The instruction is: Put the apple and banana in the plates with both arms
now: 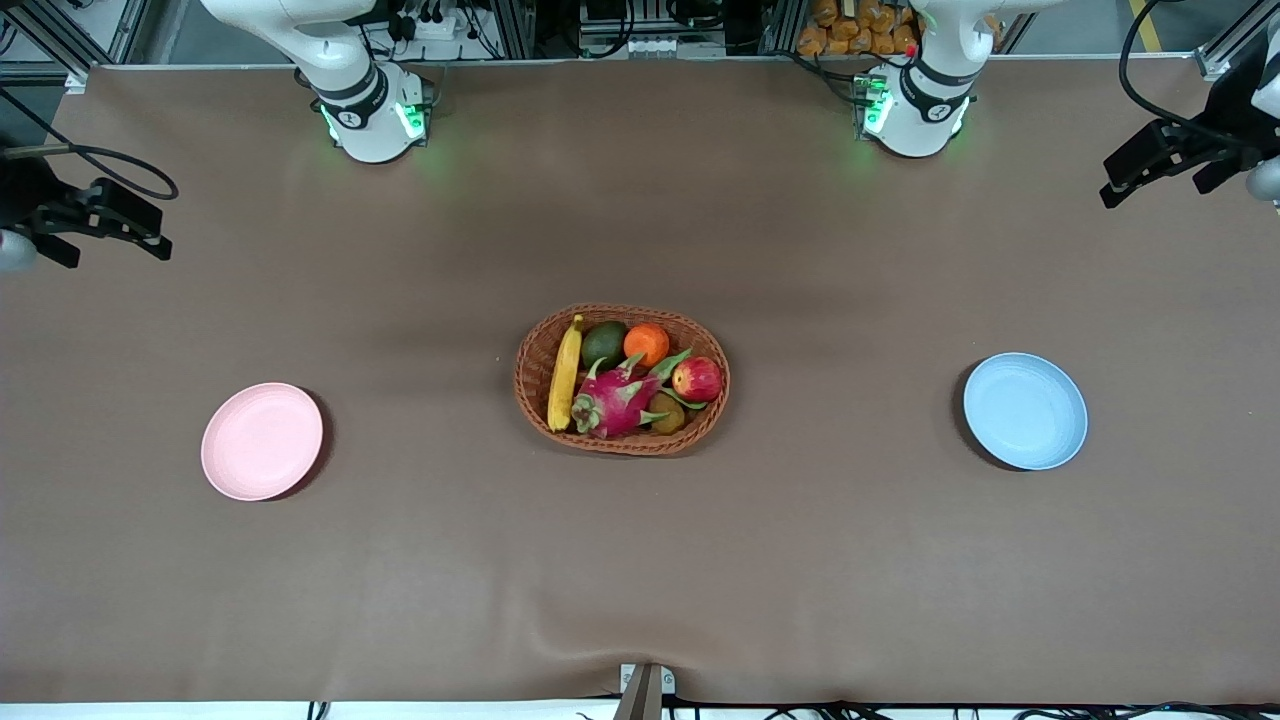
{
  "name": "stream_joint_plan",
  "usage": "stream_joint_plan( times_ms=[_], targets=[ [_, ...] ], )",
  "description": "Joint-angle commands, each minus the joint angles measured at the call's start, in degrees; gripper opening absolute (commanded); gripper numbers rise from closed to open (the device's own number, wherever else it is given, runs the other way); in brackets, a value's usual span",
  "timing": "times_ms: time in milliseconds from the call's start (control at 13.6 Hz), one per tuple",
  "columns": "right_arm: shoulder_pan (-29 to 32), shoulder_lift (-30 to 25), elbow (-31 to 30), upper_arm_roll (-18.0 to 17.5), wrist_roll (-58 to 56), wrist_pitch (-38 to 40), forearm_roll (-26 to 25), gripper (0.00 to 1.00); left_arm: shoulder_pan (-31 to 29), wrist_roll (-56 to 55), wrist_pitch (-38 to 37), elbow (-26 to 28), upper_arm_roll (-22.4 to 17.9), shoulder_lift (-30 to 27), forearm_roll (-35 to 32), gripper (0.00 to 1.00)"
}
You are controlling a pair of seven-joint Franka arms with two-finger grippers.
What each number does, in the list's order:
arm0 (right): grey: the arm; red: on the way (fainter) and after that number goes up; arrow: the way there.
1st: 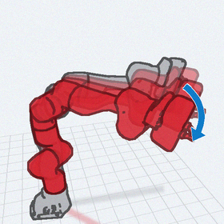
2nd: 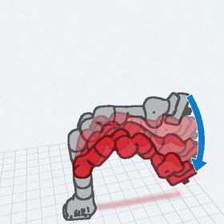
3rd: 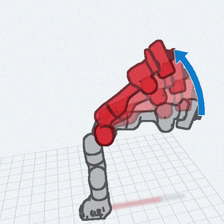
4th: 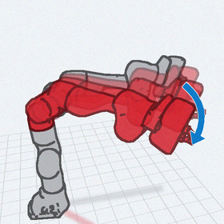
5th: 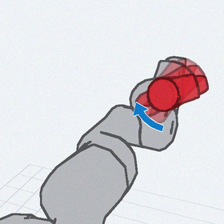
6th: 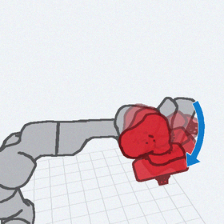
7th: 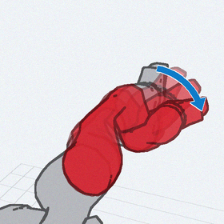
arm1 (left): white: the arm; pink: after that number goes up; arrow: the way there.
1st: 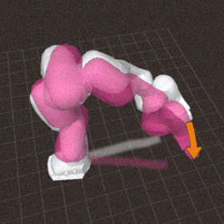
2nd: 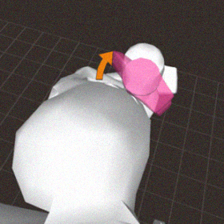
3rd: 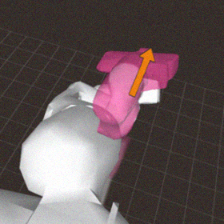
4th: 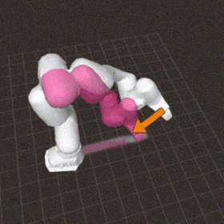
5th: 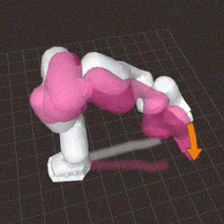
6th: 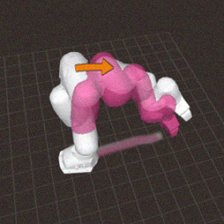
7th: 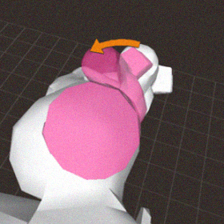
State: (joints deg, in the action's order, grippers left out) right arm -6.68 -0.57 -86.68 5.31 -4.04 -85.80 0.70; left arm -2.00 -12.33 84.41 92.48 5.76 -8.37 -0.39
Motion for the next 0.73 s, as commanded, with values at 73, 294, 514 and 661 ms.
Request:
stream_joint_plan(
  times_ms=[73,294,514,661],
  targets=[
    [-0.27,-0.04,0.81,0.57,-1.84,-0.16,-1.67,1.0,0.41,0.91,-1.7,-2.13,-0.22,1.69,0.92,1.0],
    [2.36,0.22,0.64,0.84,-4.99,-1.73,-1.41,1.0,0.5,0.64,-1.7,-2.22,-0.05,1.61,0.92,1.0],
    [3.16,1.1,0.46,0.84,-6.68,-3.94,-1.05,1.0,0.59,0.64,-1.7,-2.31,-0.05,1.69,0.92,1.0],
    [2.38,1.1,0.46,0.66,-6.5,-4.2,-0.97,1.0,0.59,0.64,-1.7,-2.22,-0.05,1.69,0.92,1.0]
  ],
)
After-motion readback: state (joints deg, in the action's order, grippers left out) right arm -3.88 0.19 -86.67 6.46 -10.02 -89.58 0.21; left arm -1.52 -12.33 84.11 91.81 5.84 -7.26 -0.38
